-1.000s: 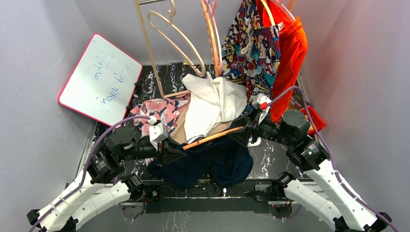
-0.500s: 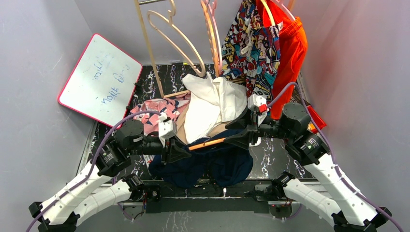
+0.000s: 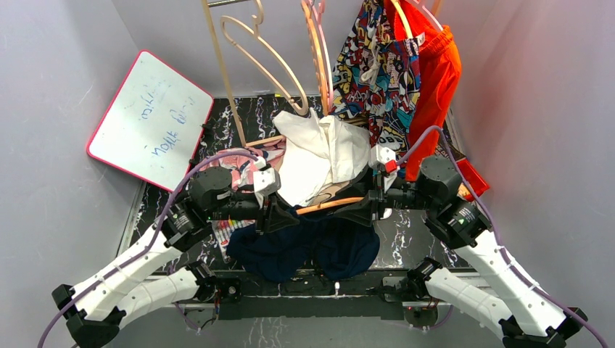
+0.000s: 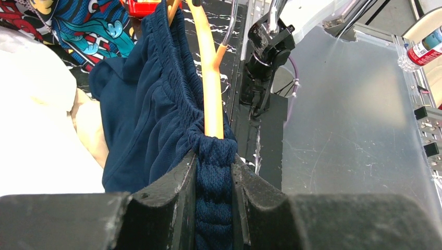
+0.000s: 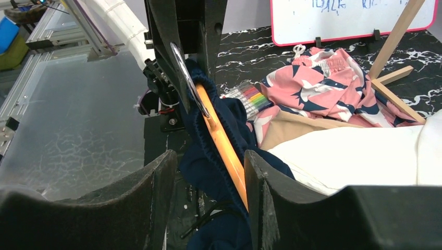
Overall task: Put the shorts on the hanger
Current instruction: Adjust the shorts on the hanger.
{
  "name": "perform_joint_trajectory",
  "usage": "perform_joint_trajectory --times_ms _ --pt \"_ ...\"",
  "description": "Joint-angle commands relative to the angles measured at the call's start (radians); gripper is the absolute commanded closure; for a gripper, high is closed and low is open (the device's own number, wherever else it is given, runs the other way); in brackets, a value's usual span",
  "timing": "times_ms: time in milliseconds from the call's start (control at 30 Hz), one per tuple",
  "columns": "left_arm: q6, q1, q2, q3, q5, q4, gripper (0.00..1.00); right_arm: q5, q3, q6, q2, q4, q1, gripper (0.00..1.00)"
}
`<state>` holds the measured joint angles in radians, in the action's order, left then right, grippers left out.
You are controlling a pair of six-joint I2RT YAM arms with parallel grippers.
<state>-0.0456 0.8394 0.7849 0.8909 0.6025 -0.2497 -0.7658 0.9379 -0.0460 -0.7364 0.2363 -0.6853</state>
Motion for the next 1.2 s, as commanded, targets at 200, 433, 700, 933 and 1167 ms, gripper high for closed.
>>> perform_joint_trajectory --times_ms 200,433,700,933,1167 --pt "0.001 -0.003 0.055 0.116 0.093 0.119 1.0 0.071 -0.01 0.063 0.009 -0.021 -0.045 0.45" --pt "-0.011 -0.003 0.045 0.128 0.096 0.121 1.0 0.109 -0.006 0.087 -0.029 -0.003 -0.089 0.51" --pt "-0.027 -0.003 -0.006 0.1 0.038 0.115 1.0 0.153 -0.017 0.069 -0.032 -0.077 -0.107 1.0" --pt "-0.028 -0.004 -0.061 0.08 -0.007 0.047 0.75 0.182 -0.023 0.054 -0.004 -0.101 -0.107 1.0" --pt "-0.023 -0.003 -0.071 0.075 -0.03 0.035 0.39 0.177 -0.029 0.046 0.002 -0.105 -0.106 1.0"
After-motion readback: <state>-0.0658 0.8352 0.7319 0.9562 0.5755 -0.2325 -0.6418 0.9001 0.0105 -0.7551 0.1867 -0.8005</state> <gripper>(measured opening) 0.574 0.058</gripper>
